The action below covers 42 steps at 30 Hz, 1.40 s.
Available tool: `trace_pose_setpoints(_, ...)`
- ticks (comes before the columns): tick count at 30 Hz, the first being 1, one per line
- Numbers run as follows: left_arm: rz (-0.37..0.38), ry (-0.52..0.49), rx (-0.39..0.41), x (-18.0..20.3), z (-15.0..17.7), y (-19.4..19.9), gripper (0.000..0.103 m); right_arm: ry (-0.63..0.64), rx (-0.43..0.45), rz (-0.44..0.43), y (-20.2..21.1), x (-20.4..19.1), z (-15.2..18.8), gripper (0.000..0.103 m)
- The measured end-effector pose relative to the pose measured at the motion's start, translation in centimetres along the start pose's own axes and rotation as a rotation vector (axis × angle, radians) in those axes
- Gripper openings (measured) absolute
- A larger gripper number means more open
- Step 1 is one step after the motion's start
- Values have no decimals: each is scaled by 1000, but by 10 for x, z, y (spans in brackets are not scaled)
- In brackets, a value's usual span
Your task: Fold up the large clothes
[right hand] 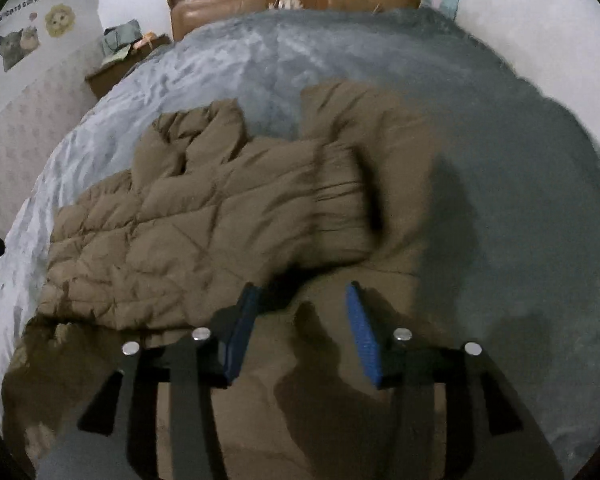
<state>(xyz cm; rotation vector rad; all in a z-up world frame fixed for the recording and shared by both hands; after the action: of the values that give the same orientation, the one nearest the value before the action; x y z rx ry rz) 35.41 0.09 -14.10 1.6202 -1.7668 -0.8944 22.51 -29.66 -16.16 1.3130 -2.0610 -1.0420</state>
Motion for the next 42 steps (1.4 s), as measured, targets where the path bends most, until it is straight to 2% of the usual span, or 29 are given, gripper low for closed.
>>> trace_pose_setpoints(3,22,1,-3,6,-6,-5,100,9,59,27,17,6,-21,47)
trace_pose_setpoints(7,19,-32,-16,22,-9,-20,100,105,69,11,0,-21,-50,45)
trace_pose_setpoints(8,17,-40,-26,25,-9,-24,100,150,38,16,-15,-31,-54,43)
trace_pose_setpoints(10,16,-58,-57,31,-9,-37,100,199,-16,31,-40,-44,-56,24)
trace_pose_setpoints(13,-15,-78,-113,37,-5,-60,98,233,-133,98,-89,-48,-46,22)
trace_pose_setpoints(16,-14,-89,-170,40,4,-79,97,247,-230,119,-130,-40,-16,20)
trace_pose_setpoints(20,-35,-113,-175,40,12,-87,97,270,-223,121,-133,-40,-9,20)
trace_pose_setpoints(22,-22,-104,-152,37,9,-82,97,255,-216,84,-120,-40,-18,24)
trace_pose_setpoints(26,-1,-55,-98,28,-3,-71,98,134,-119,-24,-74,-19,-55,29)
trace_pose_setpoints(27,-1,-44,-86,25,-8,-69,98,105,-95,-38,-64,-13,-64,34)
trace_pose_setpoints(28,2,-44,-81,24,-10,-68,98,83,-73,-46,-57,-6,-73,44)
trace_pose_setpoints(30,-8,-50,-73,23,-15,-66,99,50,-21,-18,-45,10,-91,57)
trace_pose_setpoints(31,-21,-54,-69,22,-17,-66,99,40,-7,5,-44,18,-99,58)
trace_pose_setpoints(35,-38,-71,-58,23,-23,-63,99,-54,-19,31,-53,61,-120,59)
trace_pose_setpoints(37,-47,-75,-65,19,-27,-67,99,-94,-34,34,-65,76,-124,69)
trace_pose_setpoints(39,-51,-82,-74,17,-28,-70,99,-136,-47,6,-79,93,-124,77)
trace_pose_setpoints(42,-72,-97,-82,12,-29,-75,99,-219,-102,-75,-107,107,-128,79)
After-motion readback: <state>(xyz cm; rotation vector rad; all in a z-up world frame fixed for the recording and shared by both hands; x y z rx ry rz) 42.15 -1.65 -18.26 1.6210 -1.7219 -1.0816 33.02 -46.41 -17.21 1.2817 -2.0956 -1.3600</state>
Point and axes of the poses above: each gripper's, at about its wrist camera, not at the fingertips, and y roughly against the way its jaws point, x to its right, z to its underside, the point moved 2 cm from there along -y, roughly the way its jaws point, and after that the axes turned 2 degrees about -y, right-handed, at the moved point
